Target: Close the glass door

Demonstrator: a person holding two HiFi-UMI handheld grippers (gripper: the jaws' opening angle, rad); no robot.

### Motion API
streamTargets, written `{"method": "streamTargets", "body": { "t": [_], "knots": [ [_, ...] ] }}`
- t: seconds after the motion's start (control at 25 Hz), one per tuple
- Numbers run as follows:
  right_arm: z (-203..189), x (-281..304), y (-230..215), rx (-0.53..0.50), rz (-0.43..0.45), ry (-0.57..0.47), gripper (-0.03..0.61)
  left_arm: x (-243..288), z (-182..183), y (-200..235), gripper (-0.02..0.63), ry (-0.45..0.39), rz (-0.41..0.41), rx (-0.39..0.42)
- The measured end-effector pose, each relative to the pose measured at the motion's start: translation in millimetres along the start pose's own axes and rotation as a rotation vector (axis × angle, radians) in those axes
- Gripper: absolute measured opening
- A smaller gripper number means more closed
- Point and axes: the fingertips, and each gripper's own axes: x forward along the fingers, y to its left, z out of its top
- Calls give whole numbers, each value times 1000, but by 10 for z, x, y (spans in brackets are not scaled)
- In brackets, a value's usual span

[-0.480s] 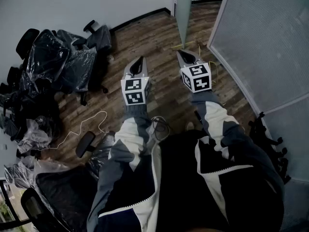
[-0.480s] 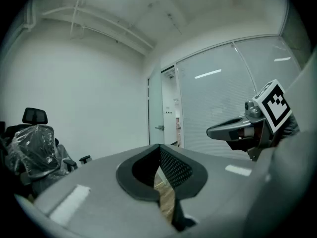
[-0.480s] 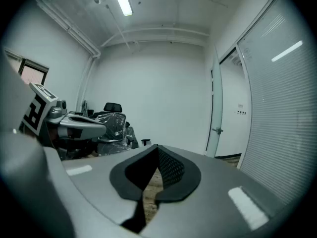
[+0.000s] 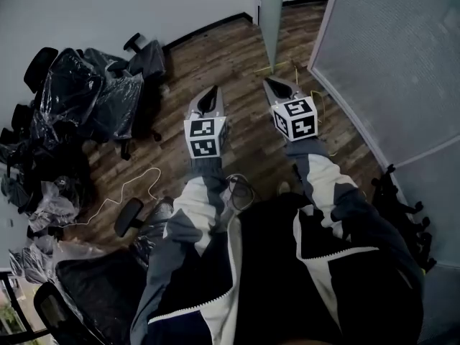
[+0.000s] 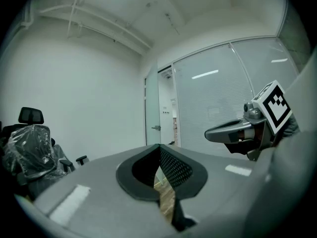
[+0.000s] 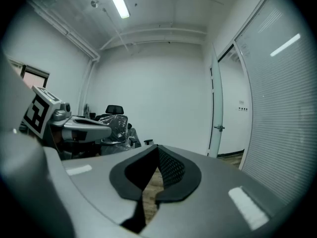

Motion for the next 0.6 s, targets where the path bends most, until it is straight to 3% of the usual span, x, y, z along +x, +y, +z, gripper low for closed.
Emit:
{"method": "streamTargets", "body": {
  "t": [0.6],
  "knots": [
    [-157,313,41,-6,32,36,5,196,-122,312,3,21,19,-20]
  ]
}}
